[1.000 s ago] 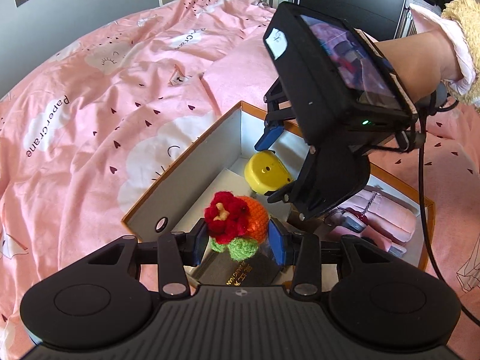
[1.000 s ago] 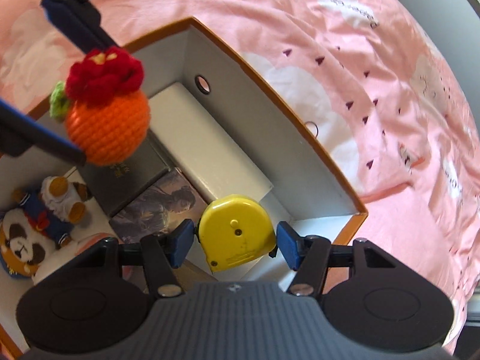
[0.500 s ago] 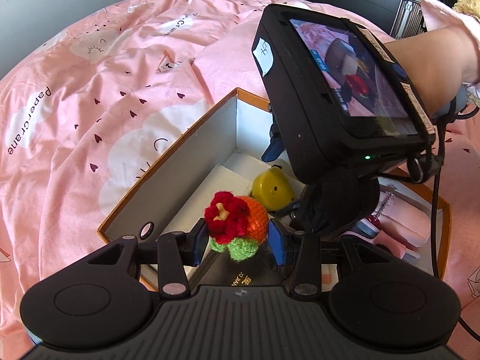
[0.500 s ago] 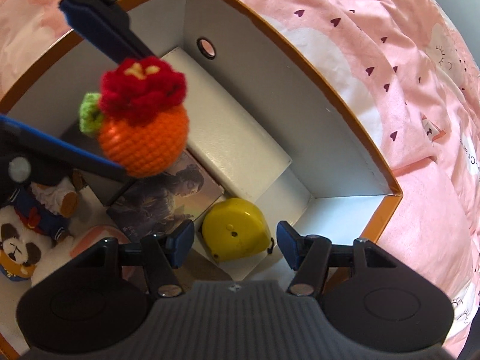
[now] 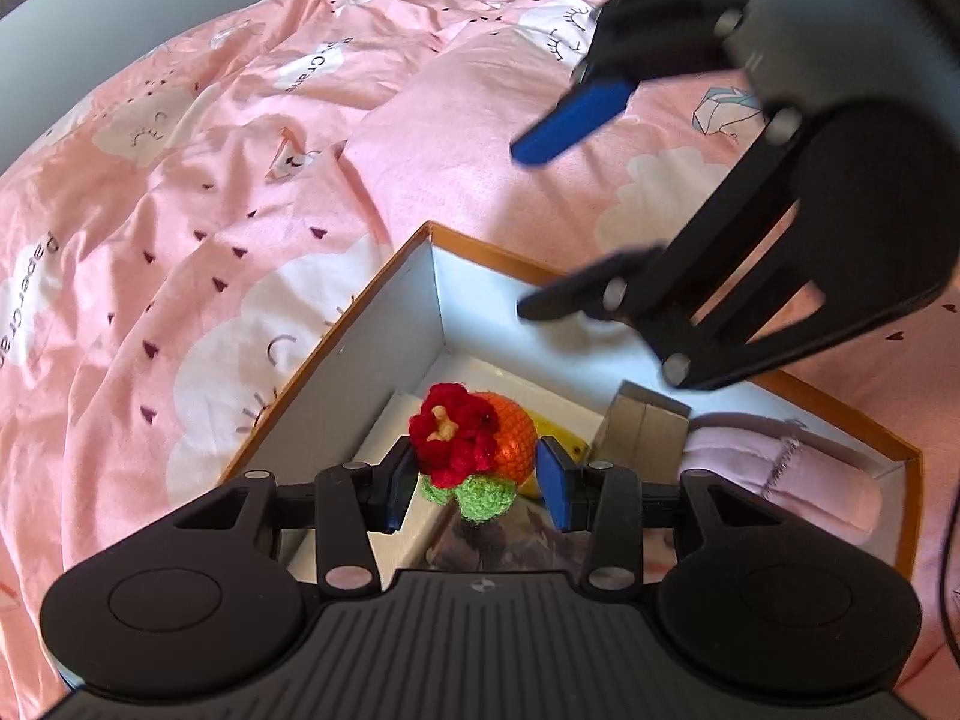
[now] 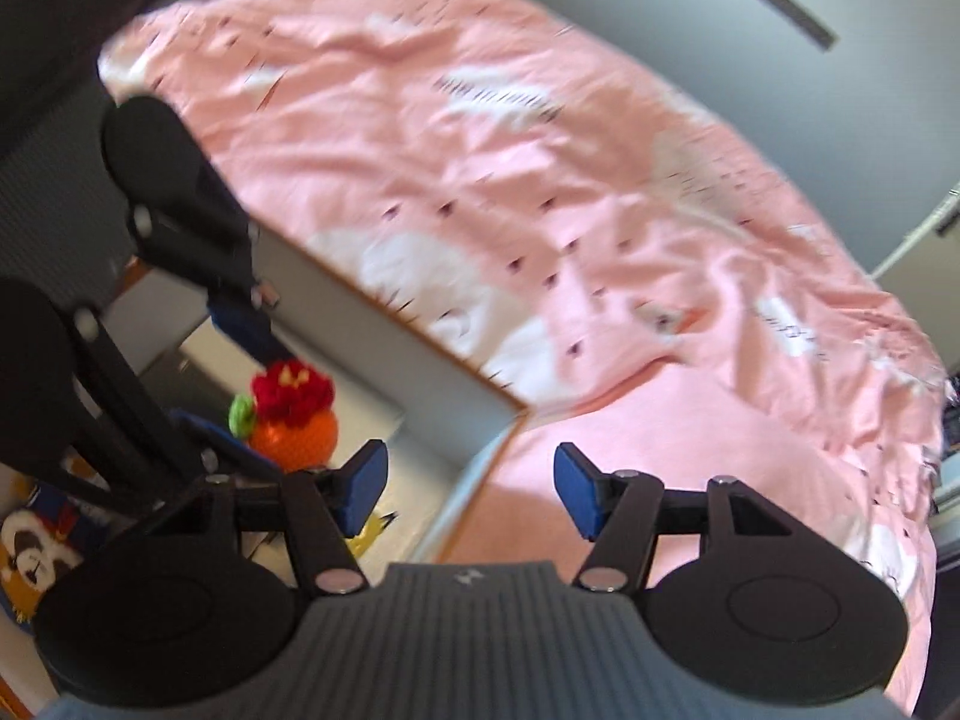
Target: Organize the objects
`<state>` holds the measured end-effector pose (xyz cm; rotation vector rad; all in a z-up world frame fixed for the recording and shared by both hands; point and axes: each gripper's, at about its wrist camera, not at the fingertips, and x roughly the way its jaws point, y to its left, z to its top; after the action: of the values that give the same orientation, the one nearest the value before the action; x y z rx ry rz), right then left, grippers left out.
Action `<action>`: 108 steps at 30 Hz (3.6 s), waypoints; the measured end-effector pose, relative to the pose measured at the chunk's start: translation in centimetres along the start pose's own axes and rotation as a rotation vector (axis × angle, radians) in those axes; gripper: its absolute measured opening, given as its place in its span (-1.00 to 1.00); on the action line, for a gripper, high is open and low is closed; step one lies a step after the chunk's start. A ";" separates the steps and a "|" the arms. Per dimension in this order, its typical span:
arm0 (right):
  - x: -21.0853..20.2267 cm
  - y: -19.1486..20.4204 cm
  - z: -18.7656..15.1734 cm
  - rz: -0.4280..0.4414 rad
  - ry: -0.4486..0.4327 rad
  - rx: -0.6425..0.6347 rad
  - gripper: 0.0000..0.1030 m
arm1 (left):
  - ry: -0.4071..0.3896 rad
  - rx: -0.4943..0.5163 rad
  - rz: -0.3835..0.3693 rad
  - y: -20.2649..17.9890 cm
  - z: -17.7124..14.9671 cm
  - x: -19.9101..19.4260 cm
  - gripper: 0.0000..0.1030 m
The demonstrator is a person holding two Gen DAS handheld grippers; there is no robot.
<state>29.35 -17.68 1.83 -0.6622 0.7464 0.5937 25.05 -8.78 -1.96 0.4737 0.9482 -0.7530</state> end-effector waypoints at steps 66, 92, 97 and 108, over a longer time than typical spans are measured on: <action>-15.6 15.3 -14.9 -0.103 -0.433 0.663 0.93 | -0.432 -0.614 0.601 -14.1 -16.4 -16.7 0.82; -10.6 19.1 -15.7 -0.184 -0.308 0.560 0.94 | -0.277 -0.681 0.624 -13.5 -19.3 -12.0 0.85; -10.4 19.1 -15.6 -0.189 -0.293 0.562 0.94 | -0.280 -0.680 0.635 -13.7 -19.3 -12.2 0.85; -11.0 19.0 -15.9 -0.187 -0.321 0.578 0.94 | -0.311 -0.703 0.661 -14.0 -19.6 -13.2 0.85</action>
<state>3.16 -19.62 -4.80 -0.0931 0.5099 0.2770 -1.08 -0.24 -1.28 0.0254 0.6424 0.1248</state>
